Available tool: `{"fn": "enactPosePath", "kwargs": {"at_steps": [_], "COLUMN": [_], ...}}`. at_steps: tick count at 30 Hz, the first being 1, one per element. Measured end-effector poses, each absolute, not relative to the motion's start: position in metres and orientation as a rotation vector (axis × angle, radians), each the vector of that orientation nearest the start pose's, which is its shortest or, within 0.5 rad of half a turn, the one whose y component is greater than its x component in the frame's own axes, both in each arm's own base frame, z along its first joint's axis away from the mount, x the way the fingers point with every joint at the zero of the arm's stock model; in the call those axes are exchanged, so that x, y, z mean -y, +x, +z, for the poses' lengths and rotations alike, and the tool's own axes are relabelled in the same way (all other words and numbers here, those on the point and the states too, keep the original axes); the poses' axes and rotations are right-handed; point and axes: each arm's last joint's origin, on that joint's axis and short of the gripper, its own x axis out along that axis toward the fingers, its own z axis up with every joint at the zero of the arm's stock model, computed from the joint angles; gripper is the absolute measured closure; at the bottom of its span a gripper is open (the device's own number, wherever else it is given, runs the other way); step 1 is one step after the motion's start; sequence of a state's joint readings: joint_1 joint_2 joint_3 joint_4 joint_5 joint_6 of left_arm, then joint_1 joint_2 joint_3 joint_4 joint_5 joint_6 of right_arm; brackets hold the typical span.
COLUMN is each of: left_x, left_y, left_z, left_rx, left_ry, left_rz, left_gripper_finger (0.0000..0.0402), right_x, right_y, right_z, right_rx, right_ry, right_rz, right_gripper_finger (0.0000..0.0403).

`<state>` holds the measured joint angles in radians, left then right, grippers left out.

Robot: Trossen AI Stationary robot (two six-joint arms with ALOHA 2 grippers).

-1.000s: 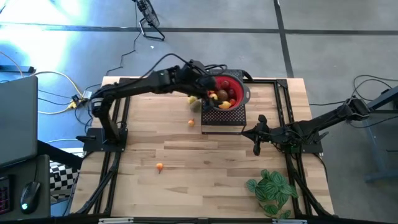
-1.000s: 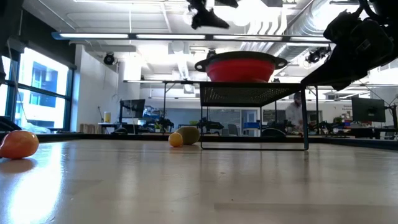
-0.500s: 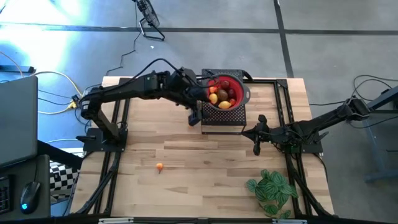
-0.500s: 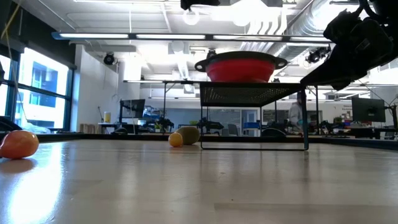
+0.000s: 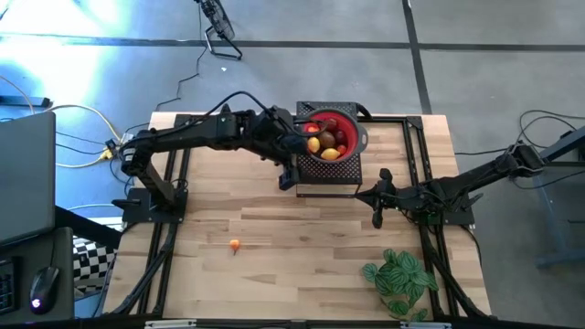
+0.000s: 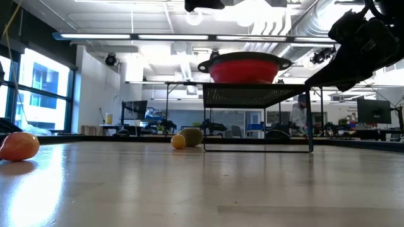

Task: Pick & Place Fruit
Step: Put the orange pear into the red strainer bowl on the shelf

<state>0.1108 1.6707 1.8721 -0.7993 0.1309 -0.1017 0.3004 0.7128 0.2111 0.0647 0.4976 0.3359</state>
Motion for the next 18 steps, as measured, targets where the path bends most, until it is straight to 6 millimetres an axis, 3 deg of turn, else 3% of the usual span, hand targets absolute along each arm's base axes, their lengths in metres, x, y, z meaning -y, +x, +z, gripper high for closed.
{"fn": "enactPosePath", "kwargs": {"at_steps": [5, 18], "left_x": [-0.034, 0.013], "left_y": [0.354, 0.343], "left_z": [0.417, 0.363], "left_rx": [-0.590, -0.868], "left_ry": [-0.196, -0.061], "left_rz": [0.067, 0.318], "left_gripper_finger": [0.0071, 0.0071], "right_x": [-0.031, -0.031], "right_y": [0.146, 0.146], "right_z": [0.171, 0.171], "right_rx": [-0.365, -0.365], "right_ry": [0.160, 0.169], "right_rz": [-0.259, -0.259], "right_gripper_finger": [0.0401, 0.0401]}}
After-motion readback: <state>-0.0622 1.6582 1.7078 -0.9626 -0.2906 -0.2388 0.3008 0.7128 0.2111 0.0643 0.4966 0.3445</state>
